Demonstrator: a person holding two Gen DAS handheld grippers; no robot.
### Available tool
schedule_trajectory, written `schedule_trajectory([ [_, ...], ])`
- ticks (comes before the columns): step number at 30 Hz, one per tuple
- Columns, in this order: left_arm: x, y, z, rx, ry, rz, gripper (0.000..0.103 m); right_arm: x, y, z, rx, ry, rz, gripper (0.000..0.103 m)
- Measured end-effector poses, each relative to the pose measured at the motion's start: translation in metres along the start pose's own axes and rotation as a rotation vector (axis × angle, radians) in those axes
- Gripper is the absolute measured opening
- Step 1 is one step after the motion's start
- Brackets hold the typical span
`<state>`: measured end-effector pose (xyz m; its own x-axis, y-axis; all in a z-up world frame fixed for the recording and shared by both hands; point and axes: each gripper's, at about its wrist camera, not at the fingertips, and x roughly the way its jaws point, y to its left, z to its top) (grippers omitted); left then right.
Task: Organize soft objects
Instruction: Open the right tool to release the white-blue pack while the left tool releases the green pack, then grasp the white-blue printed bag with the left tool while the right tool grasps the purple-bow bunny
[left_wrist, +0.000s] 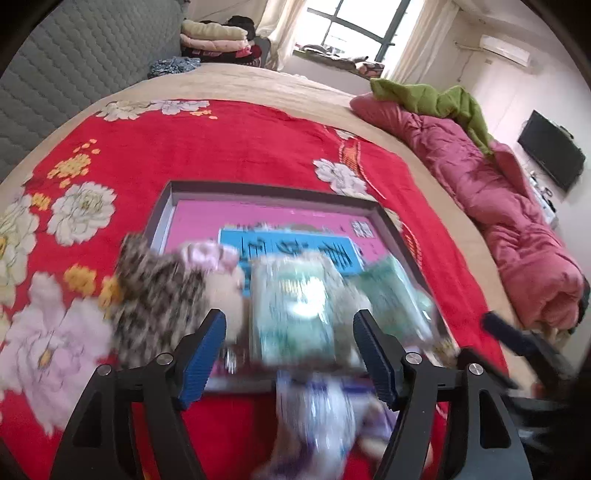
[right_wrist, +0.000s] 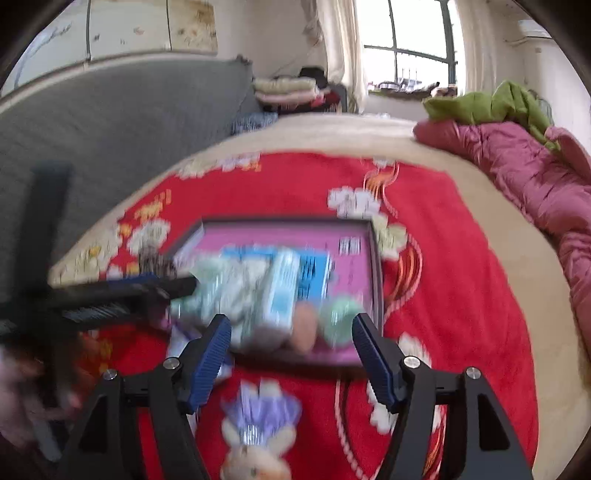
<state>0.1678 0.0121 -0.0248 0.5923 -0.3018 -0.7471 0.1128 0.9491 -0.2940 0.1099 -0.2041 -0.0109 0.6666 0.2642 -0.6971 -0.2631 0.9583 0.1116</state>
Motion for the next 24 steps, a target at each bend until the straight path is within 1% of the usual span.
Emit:
schedule_trajectory([
  [1, -0.005, -0.001, -0.007, 0.008, 0.011, -0.008, 0.074, 0.002, 0.002, -0.009, -0.009, 0.03, 0.008, 0.068],
  [4, -0.012, -0.006, -0.033, 0.037, 0.056, -0.011, 0.074, 0.008, 0.006, -0.029, -0.016, 0.078, 0.019, 0.068],
  [7, -0.004, -0.012, -0.053, 0.059, 0.113, -0.009, 0.074, 0.013, 0.011, -0.045, -0.023, 0.123, 0.027, 0.068],
  [10, 0.007, -0.018, -0.064, 0.085, 0.144, 0.013, 0.074, 0.016, 0.013, -0.056, -0.021, 0.15, 0.032, 0.068],
  [13, 0.016, -0.023, -0.072, 0.112, 0.165, 0.036, 0.074, 0.022, 0.019, -0.066, -0.058, 0.182, 0.02, 0.068],
  [17, 0.027, -0.02, -0.081, 0.106, 0.192, 0.056, 0.074, 0.03, 0.024, -0.075, -0.066, 0.219, 0.018, 0.068],
  [18, 0.029, -0.018, -0.082, 0.098, 0.195, 0.053, 0.074, 0.032, 0.025, -0.077, -0.071, 0.228, 0.023, 0.061],
  [19, 0.031, -0.015, -0.083, 0.089, 0.198, 0.05, 0.068, 0.034, 0.026, -0.079, -0.081, 0.236, 0.037, 0.047],
  [20, 0.033, -0.012, -0.083, 0.083, 0.2, 0.053, 0.057, 0.034, 0.028, -0.081, -0.085, 0.232, 0.05, 0.047],
  [21, 0.033, -0.011, -0.083, 0.079, 0.198, 0.051, 0.051, 0.034, 0.03, -0.081, -0.096, 0.227, 0.046, 0.046],
  [22, 0.031, -0.008, -0.081, 0.074, 0.193, 0.04, 0.048, 0.032, 0.03, -0.081, -0.107, 0.225, 0.045, 0.045],
  [24, 0.026, -0.004, -0.079, 0.058, 0.194, 0.012, 0.045, 0.027, 0.03, -0.077, -0.11, 0.212, 0.051, 0.044],
])
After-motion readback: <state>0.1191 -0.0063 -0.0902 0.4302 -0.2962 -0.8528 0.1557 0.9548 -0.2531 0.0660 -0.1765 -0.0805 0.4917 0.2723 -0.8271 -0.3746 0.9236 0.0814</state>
